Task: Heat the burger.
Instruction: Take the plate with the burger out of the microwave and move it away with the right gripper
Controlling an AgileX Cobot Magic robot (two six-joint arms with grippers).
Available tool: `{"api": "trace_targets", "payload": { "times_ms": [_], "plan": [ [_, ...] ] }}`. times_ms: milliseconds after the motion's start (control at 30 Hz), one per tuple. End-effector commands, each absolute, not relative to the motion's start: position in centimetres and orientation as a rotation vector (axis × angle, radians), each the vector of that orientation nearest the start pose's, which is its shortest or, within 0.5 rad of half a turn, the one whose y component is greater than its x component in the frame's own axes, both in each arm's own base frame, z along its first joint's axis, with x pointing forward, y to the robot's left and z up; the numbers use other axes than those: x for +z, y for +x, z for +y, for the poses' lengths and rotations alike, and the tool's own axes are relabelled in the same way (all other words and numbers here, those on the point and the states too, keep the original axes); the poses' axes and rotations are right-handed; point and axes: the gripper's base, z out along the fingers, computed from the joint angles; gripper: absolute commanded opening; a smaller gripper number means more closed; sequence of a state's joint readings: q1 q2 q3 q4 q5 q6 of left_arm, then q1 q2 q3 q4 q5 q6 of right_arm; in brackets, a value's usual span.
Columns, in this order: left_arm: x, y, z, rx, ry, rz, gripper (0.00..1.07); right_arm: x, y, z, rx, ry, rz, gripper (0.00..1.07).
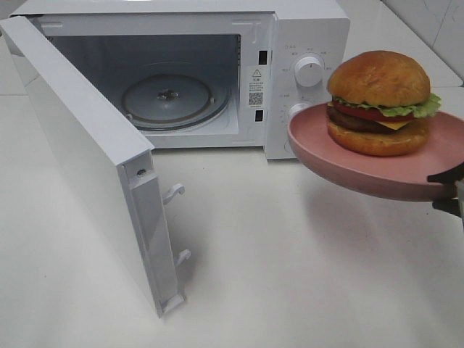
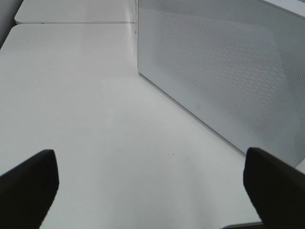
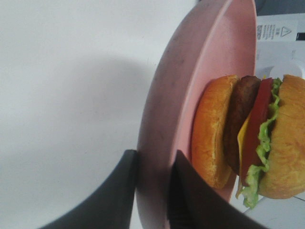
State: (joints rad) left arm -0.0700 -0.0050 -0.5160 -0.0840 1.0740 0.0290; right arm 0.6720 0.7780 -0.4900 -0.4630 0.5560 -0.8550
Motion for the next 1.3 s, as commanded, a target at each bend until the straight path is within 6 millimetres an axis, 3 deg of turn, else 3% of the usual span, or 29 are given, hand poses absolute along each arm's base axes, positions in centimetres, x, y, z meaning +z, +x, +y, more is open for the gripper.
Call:
{"api": "trace_targets", "payload": {
  "times_ms": [33,633,833,1300],
  "plan": [
    [28.1,-0.9,-0.6,-0.123,0.106,2.026,0.98,27.2,12.1,6.7,-0.595,-1.764,1.427,0.00],
    [28.1,-0.9,-0.6,-0.123,0.106,2.026,0.98,27.2,12.5,4.8,-0.668,-1.494,1.740,0.00],
    [28.1,-0.9,-0.6,-0.123,0.106,2.026,0.98,26.3,13.3,4.9,-0.705,-1.464,1.860,0.00],
    [28.1,-0.9,-0.6,-0.123,0.106,2.026,0.98,23.6,15.4,5.2,-0.775,-1.128,2.232,0.00]
  ]
}}
